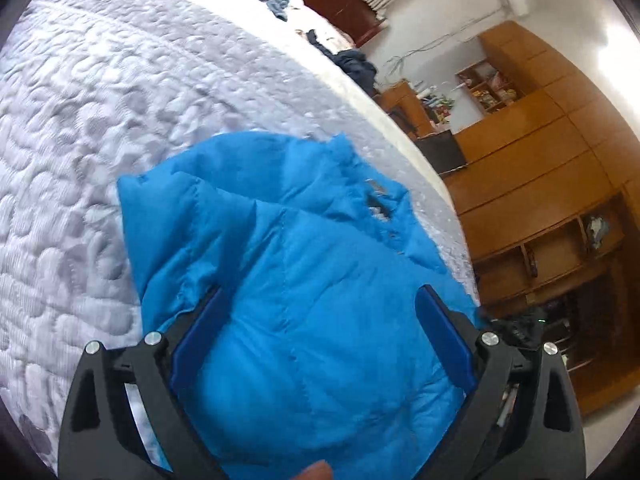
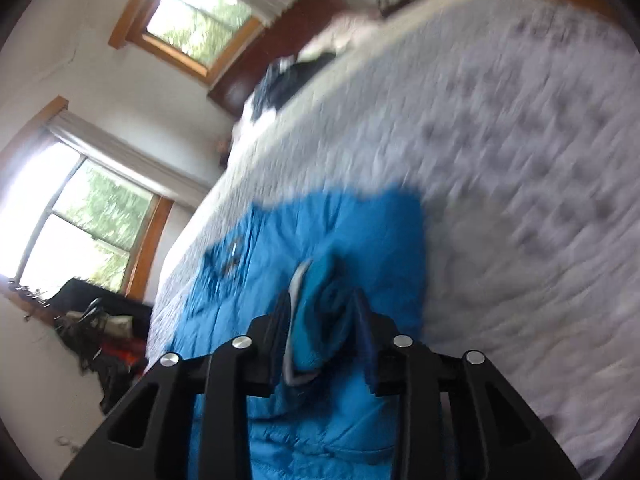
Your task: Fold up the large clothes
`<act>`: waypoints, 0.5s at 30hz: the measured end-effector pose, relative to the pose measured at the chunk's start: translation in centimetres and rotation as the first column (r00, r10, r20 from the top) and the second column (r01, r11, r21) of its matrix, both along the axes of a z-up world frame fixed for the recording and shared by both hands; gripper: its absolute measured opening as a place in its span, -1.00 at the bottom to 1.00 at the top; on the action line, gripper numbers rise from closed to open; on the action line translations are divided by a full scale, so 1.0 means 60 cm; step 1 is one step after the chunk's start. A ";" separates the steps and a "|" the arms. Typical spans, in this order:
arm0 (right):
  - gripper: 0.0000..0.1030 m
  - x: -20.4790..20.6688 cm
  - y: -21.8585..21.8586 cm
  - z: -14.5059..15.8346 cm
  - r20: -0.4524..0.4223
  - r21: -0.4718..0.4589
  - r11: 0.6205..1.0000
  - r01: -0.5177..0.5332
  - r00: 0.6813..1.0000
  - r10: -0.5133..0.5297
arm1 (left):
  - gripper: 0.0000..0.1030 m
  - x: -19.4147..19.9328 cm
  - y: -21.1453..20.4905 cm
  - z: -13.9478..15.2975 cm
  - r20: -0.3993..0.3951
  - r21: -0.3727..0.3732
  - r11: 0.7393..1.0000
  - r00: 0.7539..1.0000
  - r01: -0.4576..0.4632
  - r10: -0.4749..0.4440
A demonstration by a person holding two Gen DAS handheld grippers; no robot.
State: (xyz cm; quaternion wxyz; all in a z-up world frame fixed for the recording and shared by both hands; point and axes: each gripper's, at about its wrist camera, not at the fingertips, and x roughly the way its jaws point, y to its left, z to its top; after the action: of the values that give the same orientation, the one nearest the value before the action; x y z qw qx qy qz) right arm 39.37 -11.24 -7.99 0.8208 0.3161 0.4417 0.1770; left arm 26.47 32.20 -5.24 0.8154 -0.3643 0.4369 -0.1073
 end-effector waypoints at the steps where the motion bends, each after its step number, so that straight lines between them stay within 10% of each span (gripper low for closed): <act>1: -0.37 -0.005 -0.009 0.013 0.022 0.005 1.000 0.015 1.000 -0.015 | 0.82 -0.002 0.002 0.003 0.003 -0.009 1.000 1.000 -0.003 0.003; 8: -0.38 -0.024 0.058 0.034 0.076 -0.066 0.989 -0.135 0.987 0.140 | 0.82 -0.021 -0.019 0.058 0.114 -0.012 0.998 0.992 0.054 -0.052; 15: -0.63 -0.002 0.078 -0.050 -0.034 -0.104 0.977 -0.184 0.983 0.182 | 0.74 0.008 -0.002 -0.017 -0.015 0.001 0.999 0.998 0.054 -0.054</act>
State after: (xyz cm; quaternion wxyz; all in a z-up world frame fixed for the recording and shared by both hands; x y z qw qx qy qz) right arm 39.27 -6.58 -11.00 0.8112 0.2319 0.4879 0.2239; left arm 26.95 32.08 -6.28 0.8091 -0.3528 0.4527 -0.1264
